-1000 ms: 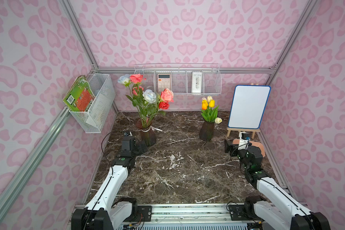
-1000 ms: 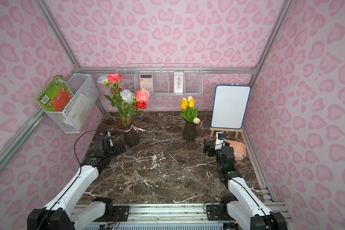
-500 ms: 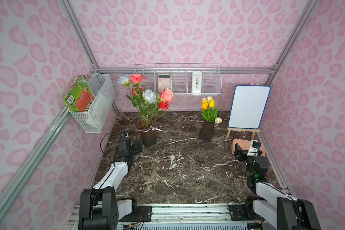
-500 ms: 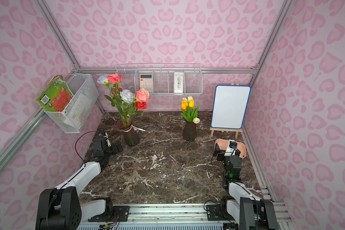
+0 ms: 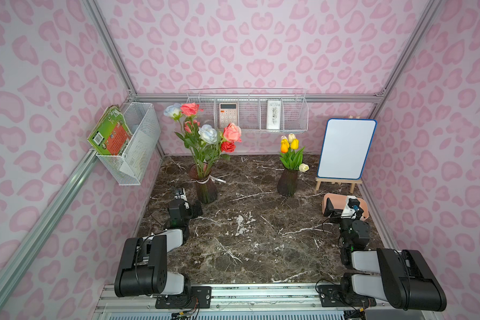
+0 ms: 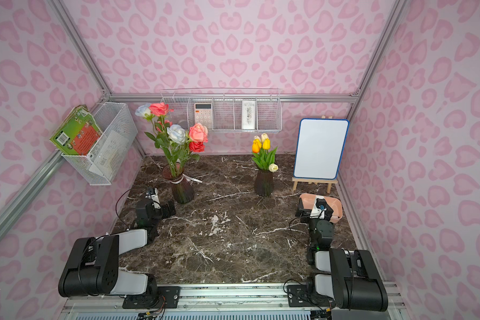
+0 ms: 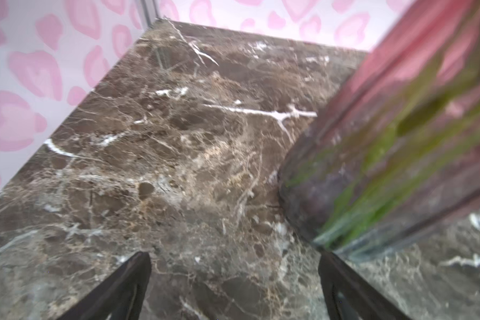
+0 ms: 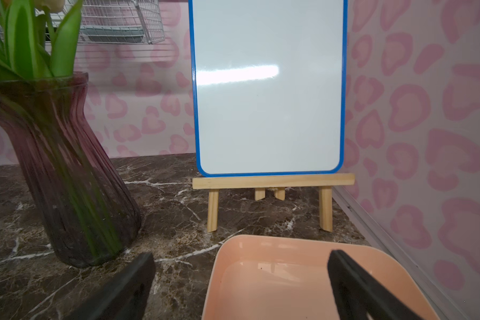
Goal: Arrange the flowers in different vases according to their variety
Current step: Reset both arms
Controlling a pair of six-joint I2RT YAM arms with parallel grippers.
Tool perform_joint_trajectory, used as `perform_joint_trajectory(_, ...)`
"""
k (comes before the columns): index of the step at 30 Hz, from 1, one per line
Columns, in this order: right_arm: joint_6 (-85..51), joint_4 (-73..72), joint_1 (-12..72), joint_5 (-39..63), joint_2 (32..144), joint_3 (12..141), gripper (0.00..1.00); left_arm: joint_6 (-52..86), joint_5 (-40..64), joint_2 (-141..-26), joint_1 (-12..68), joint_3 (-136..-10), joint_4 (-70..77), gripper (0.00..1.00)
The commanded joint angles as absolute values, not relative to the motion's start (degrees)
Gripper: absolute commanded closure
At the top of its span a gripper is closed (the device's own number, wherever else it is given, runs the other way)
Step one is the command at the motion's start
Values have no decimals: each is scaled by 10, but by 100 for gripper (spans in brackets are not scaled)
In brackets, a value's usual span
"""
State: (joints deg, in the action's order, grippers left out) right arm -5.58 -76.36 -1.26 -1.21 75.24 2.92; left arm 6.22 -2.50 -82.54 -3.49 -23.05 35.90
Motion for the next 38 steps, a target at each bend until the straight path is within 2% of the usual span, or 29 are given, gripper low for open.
perform_joint_trajectory(1,-20,-822,-2,-23,775,23,1,10,15,-850,-19,-231,443,2)
perform_joint_trajectory(4,-20,-963,0,-34,858,3,1,-27,69,-914,-15,-228,535,1)
perform_joint_trajectory(7,-12,-1022,-2,-10,922,8,1,-31,73,-895,-9,-250,465,1)
perform_joint_trajectory(9,-18,-940,-3,-18,896,32,1,-30,68,-884,-7,-262,421,1)
perform_joint_trajectory(14,-18,-729,-9,12,883,130,1,-33,64,-886,-4,-259,431,1)
perform_joint_trajectory(18,-15,-792,-7,7,898,112,1,-34,64,-886,-4,-259,431,1)
perform_joint_trajectory(38,-10,-780,-5,8,896,116,1,-34,63,-886,-4,-259,431,1)
